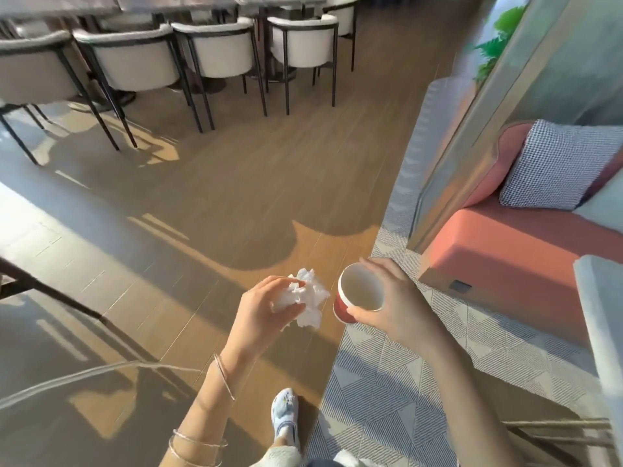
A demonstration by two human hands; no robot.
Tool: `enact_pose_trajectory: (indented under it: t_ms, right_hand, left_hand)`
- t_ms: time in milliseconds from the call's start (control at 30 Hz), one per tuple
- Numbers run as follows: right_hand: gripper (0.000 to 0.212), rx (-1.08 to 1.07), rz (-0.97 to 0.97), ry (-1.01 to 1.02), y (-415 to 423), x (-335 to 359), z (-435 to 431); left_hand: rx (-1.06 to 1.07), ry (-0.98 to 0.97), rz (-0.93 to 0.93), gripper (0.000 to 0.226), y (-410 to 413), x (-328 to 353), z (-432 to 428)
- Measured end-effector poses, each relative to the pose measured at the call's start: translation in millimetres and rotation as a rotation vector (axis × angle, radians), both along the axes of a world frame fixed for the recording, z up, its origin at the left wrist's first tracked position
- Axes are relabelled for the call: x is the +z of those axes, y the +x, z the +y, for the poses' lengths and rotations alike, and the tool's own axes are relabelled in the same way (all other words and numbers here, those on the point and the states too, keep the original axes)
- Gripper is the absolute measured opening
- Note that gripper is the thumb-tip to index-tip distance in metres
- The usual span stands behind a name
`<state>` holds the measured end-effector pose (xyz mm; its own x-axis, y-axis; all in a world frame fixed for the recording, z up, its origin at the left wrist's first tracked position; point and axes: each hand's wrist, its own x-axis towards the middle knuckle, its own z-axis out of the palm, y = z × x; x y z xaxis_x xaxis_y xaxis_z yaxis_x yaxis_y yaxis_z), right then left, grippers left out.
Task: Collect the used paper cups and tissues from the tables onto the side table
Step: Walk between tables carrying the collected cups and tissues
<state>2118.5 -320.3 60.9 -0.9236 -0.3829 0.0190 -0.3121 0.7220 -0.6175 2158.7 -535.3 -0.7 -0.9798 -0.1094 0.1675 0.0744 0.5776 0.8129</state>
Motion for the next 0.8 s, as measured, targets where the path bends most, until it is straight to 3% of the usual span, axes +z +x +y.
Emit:
enact_pose_trajectory:
  t_ms: [467, 800]
  right_hand:
    - [0.079, -0.080, -0.038, -0.010, -216.3, -16.8, -38.9]
    - [0.080, -0.102, 0.008, -0.059, -453.0, -1.4, -46.0]
  left_hand:
    - [-0.082, -0.026, 0.012, 0.028, -230.8, -8.3, -49.7]
    - [-0.088, -0.070, 0.046, 0.031, -459.9, 8.8, -55.2]
